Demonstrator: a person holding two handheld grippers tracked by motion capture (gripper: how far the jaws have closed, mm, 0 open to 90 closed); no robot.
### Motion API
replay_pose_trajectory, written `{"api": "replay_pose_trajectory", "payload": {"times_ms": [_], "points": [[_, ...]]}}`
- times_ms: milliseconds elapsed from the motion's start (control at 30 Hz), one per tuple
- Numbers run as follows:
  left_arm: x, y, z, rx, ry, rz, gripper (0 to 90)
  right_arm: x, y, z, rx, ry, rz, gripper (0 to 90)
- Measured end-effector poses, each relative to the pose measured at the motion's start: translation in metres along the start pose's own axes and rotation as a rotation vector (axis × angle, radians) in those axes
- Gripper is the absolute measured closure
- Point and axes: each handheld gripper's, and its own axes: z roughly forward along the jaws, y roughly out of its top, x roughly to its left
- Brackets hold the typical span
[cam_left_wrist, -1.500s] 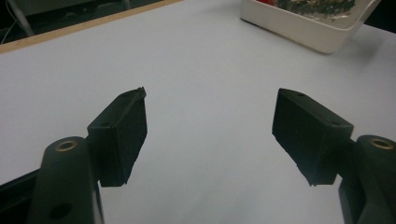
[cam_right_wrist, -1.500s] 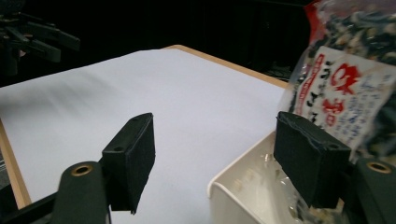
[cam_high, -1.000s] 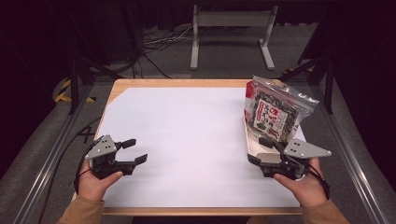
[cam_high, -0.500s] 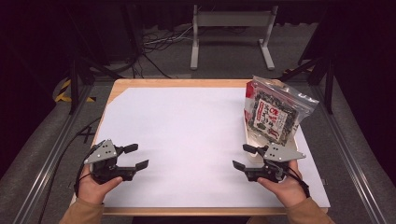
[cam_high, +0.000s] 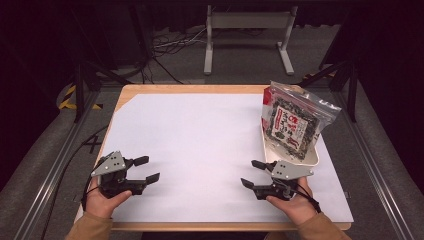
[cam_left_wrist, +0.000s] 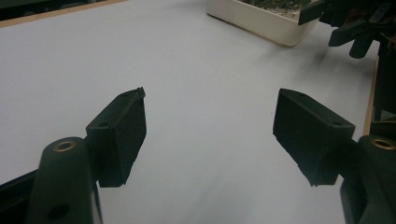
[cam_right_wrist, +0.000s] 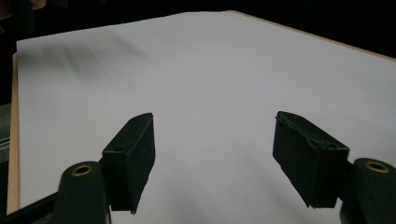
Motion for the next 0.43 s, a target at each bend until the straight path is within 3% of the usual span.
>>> {"api": "replay_pose_trajectory", "payload": {"times_ms": [233,433], "points": [[0.0,-0.002,0.002,0.004,-0.008,0.002,26.1,0.0,-0.01,0.012,0.039,0.011,0.019,30.2],[0.001,-0.003,0.002,0.01,-0.01,-0.008,26.1,0.0,-0.01,0.011,0.019,0.004,0.014,29.4]]}}
